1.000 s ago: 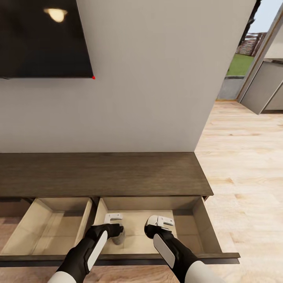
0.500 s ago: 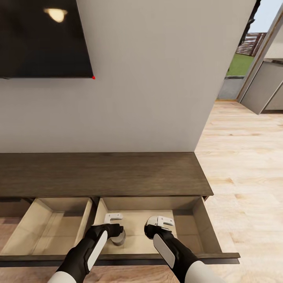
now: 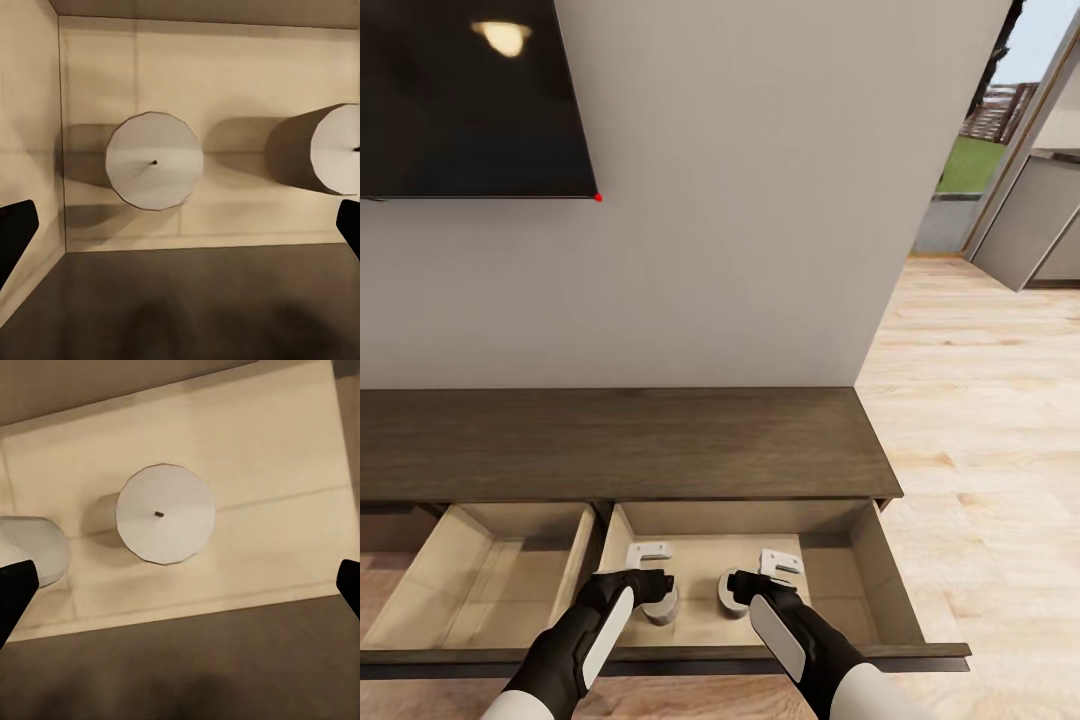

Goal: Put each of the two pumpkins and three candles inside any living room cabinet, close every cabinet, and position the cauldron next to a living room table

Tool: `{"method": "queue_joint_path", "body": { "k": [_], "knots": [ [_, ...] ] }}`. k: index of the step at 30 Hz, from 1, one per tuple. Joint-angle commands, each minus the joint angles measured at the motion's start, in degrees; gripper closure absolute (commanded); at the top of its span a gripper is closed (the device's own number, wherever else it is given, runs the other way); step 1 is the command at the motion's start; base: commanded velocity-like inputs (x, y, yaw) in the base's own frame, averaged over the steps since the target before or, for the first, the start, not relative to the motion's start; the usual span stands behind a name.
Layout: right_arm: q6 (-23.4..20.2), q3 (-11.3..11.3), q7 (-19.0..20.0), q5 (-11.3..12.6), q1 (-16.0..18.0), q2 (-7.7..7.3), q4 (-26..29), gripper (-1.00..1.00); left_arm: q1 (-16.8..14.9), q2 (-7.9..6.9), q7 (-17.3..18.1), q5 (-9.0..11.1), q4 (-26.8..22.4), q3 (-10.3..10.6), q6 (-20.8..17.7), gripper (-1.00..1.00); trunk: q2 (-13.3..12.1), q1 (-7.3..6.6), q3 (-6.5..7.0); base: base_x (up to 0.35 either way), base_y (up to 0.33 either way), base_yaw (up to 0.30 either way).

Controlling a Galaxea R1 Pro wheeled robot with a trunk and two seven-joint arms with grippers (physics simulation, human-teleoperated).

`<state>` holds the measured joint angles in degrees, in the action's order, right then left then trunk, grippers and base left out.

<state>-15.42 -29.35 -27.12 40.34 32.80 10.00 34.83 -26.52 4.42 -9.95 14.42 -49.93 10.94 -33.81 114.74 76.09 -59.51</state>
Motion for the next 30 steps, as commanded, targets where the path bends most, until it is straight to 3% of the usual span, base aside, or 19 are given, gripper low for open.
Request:
{"method": "queue_joint_path", "body": {
  "k": [1, 19, 24, 30],
  "knots": [
    [-0.2, -0.1, -0.4, 0.2, 0.0, 0.0, 0.1, -1.0, 0.0, -0.03, -0.5, 0.6, -0.1, 0.1, -0.2, -1.0, -0.4, -0.23, 0.14, 0.0, 0.0, 0.0],
    [-0.2, -0.1, -0.4, 0.2, 0.0, 0.0, 0.1, -1.0, -0.1, 0.03, -0.7, 0.9, -0.4, -0.1, -0.7, -1.0, -7.6, -4.18, 3.37, 0.0, 0.0, 0.0],
    [-0.2, -0.1, -0.4, 0.2, 0.0, 0.0, 0.2, -1.0, -0.1, -0.01, -0.9, 2.9, -0.5, -0.6, -0.7, -1.0, -9.6, -5.28, 4.26, -0.159, 0.0, 0.0],
    [-0.2, -0.1, -0.4, 0.2, 0.1, 0.0, 0.2, -1.0, -0.1, -0.03, -0.9, 3.5, -0.5, -0.6, -0.7, -1.0, -12.0, -6.6, 5.34, -0.055, 0.0, 0.0]
  ]
}}
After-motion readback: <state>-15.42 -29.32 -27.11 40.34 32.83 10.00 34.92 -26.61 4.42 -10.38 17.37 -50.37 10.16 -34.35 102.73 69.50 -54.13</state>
